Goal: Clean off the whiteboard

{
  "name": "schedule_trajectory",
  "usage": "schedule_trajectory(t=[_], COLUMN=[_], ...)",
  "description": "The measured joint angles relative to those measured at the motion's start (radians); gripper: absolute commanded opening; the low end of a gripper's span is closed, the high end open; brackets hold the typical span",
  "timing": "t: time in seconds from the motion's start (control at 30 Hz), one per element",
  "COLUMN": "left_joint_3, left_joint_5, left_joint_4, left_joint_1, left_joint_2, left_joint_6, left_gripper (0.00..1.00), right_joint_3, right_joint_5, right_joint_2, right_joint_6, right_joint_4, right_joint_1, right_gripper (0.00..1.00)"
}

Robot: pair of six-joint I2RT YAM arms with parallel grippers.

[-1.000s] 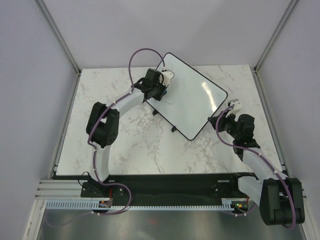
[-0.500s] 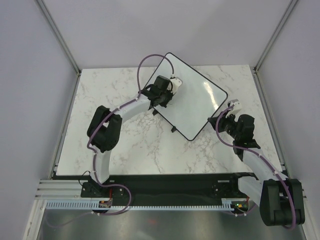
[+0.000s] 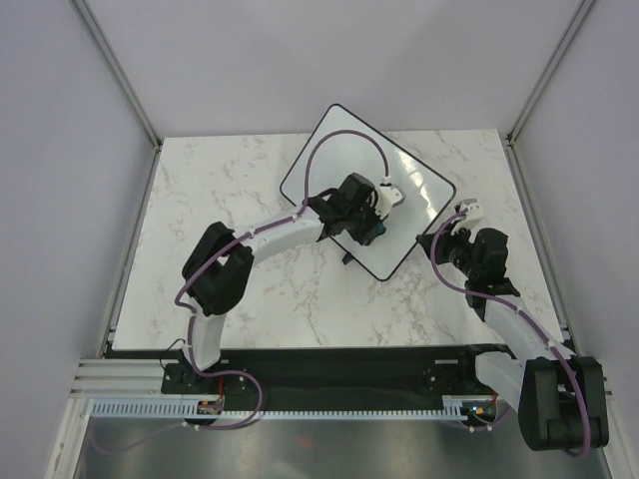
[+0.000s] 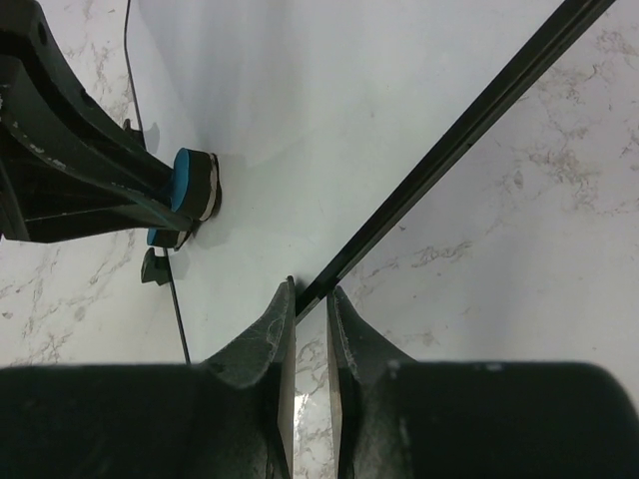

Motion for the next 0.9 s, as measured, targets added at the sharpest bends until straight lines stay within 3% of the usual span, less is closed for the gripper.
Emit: schedule_trajectory(t=[0.17, 0.27, 0.5, 0.9], left_joint_3=[-0.01, -0.01, -0.012, -0.088], left_joint_5=[0.071, 0.083, -0.023, -0.071], left_joint_4=[0.002, 0.002, 0.025, 0.061], left_joint_1=[0.071, 0.167, 0.385, 0.322], left_joint_2=[0.0, 0.002, 0.042, 0.008], left_joint_6=[0.0, 0.0, 0.002, 0.002], left_gripper=[0.02, 0.02, 0.02, 0.02], right_joint_3=[0.0, 0.0, 0.0, 0.0], right_joint_5=[-0.003, -0.008, -0.026, -0.026], right_joint_2=[0.0, 0.0, 0.001, 0.001], right_joint_6=[0.0, 0.0, 0.001, 0.001], right_joint_4=[0.003, 0.004, 0.012, 0.014], right_joint_1=[0.001, 0.001, 0.003, 0.003], right_gripper=[0.0, 0.0, 0.0, 0.0])
